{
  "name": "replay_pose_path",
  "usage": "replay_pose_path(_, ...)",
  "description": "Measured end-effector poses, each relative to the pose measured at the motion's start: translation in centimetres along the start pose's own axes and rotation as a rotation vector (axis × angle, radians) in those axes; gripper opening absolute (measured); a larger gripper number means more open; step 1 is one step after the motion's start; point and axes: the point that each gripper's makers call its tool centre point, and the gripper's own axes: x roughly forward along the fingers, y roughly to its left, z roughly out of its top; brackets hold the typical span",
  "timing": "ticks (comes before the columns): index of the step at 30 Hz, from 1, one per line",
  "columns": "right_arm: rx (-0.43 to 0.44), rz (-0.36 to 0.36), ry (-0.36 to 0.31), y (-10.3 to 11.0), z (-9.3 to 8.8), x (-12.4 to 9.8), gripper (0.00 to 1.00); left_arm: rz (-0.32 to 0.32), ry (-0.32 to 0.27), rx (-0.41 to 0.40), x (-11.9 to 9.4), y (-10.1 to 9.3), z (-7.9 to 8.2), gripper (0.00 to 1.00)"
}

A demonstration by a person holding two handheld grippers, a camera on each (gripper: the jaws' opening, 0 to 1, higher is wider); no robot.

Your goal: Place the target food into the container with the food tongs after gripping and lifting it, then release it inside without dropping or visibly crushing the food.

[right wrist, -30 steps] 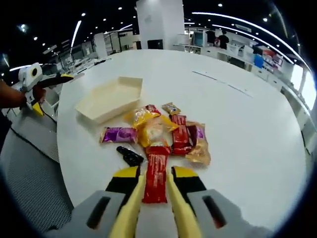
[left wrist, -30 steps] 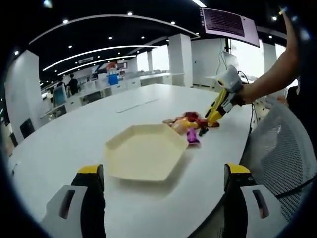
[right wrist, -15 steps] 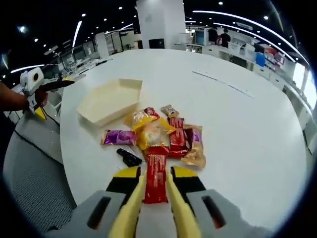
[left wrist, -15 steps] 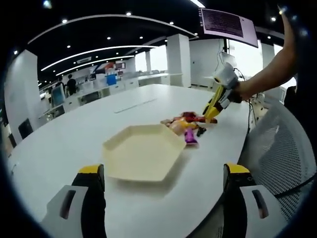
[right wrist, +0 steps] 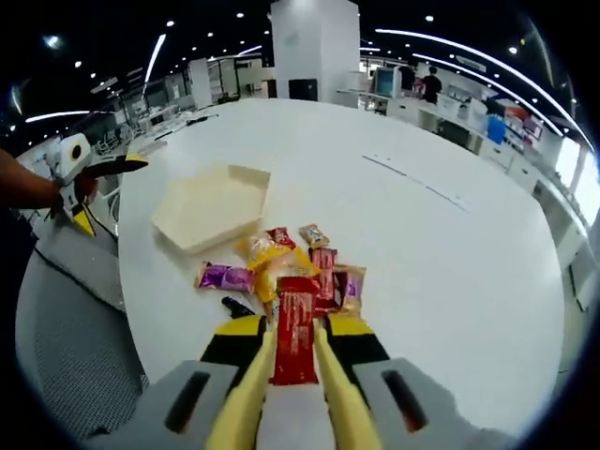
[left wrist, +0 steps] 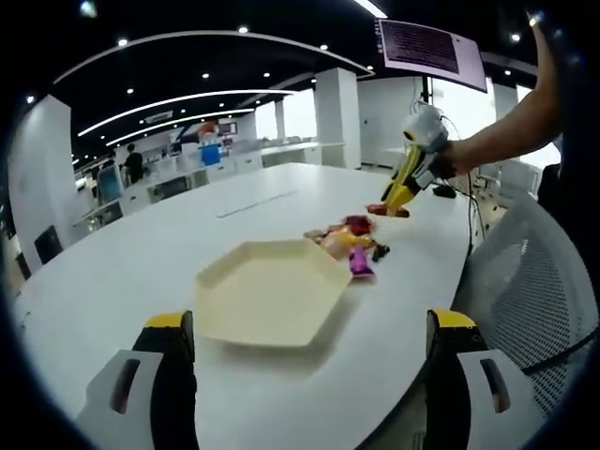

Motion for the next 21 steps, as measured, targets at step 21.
replay_pose_path(21,-0.117,0.074,-0.025,2.1,5.9,1.1,0.23,0.037,-0.012,0.014,-0.2,0.7,0.2,0.99)
